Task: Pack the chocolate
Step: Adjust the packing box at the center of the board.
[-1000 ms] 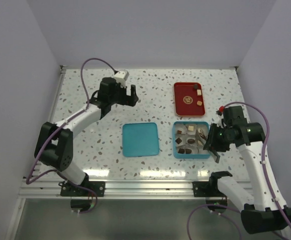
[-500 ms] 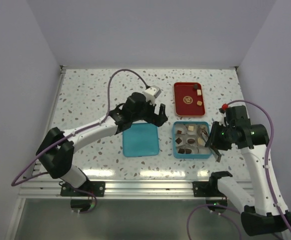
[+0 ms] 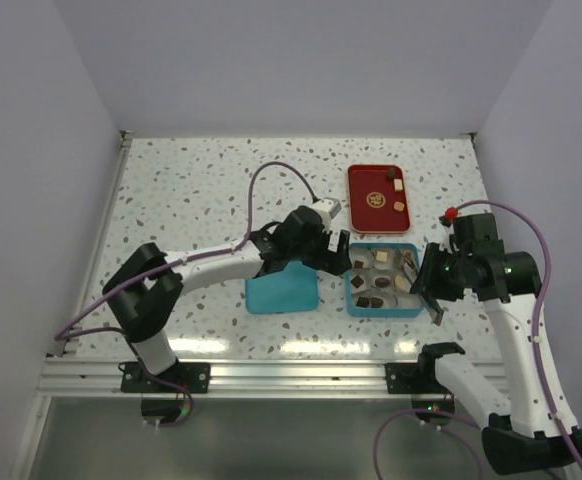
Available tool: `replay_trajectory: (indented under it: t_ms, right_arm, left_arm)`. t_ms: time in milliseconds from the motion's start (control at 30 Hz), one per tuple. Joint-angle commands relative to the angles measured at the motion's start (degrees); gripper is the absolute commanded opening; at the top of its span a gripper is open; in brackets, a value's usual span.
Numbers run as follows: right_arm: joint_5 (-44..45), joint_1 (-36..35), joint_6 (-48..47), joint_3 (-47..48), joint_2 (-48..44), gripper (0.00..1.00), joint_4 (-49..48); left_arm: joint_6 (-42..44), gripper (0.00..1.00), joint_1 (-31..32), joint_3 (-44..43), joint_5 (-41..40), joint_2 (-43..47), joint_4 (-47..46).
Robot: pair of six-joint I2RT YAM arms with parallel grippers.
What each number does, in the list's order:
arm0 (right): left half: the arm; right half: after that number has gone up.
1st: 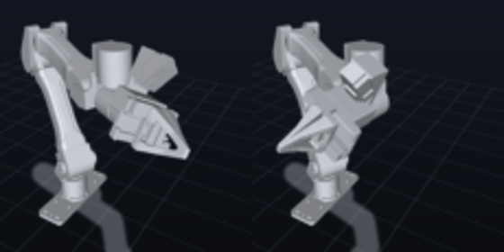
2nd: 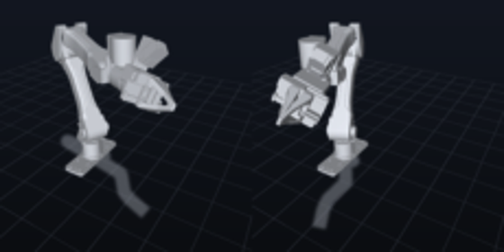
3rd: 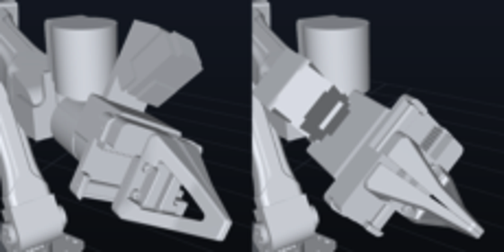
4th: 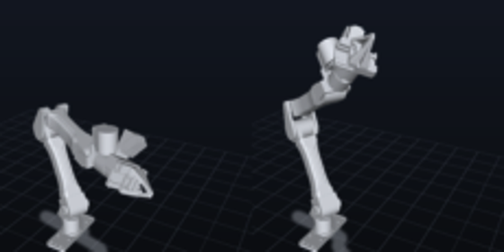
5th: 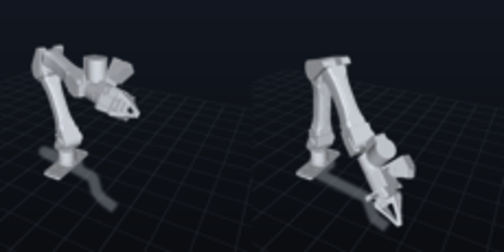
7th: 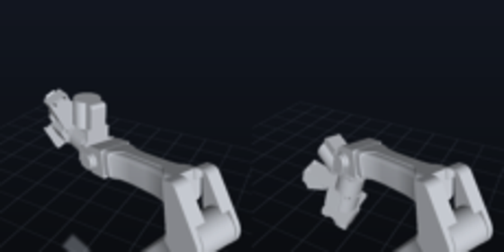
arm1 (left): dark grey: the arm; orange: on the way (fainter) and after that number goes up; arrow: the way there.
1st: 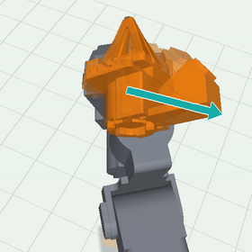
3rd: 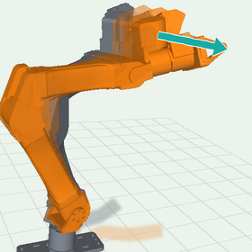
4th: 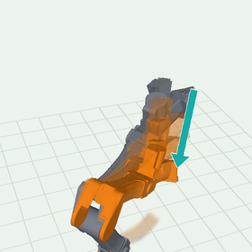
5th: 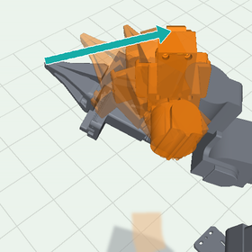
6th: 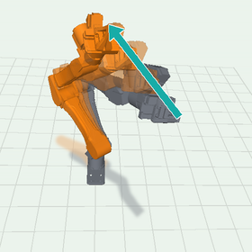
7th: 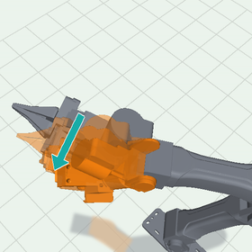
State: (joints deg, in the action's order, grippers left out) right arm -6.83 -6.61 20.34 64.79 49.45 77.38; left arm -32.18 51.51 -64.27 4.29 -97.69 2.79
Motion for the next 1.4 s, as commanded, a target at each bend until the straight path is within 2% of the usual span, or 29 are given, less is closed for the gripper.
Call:
replay_trajectory:
  t_ms: [0,300,633,800,933,1033,1200,1367]
  right_arm:
    - [-0.82,-0.33,-0.74,2.27,-0.5,0.22,12.97]
    - [-1.61,-0.68,-1.09,2.27,-0.85,0.22,12.0]
    - [-2.22,-1.21,-1.18,2.26,-1.99,0.23,10.86]
    - [-2.92,-1.3,-1.44,2.09,-2.52,0.23,10.51]
    - [-3.28,-1.39,-1.62,2.18,-2.69,0.23,10.33]
    - [-3.28,-1.3,-1.7,2.18,-2.87,0.23,10.15]
    - [-3.37,-1.48,-1.62,2.0,-3.22,0.24,10.15]
    - [-3.37,-1.65,-1.62,1.74,-3.4,0.23,10.15]
  left_arm:
    - [-3.85,1.0,1.4,-3.67,-1.39,-2.5,0.28]
    - [-8.5,1.0,2.46,-6.83,-4.12,-7.24,3.54]
    - [-9.3,0.99,3.78,-11.67,-6.49,-12.87,8.64]
    - [-9.21,0.86,3.95,-12.02,-7.55,-13.58,9.69]
    - [-8.6,0.65,4.3,-13.25,-7.2,-14.72,10.48]
    - [-8.33,0.54,4.66,-13.86,-7.11,-15.16,11.01]
    - [-7.98,0.44,5.01,-14.13,-6.49,-15.43,11.54]
    - [-8.07,0.29,5.18,-14.04,-5.61,-15.69,11.1]
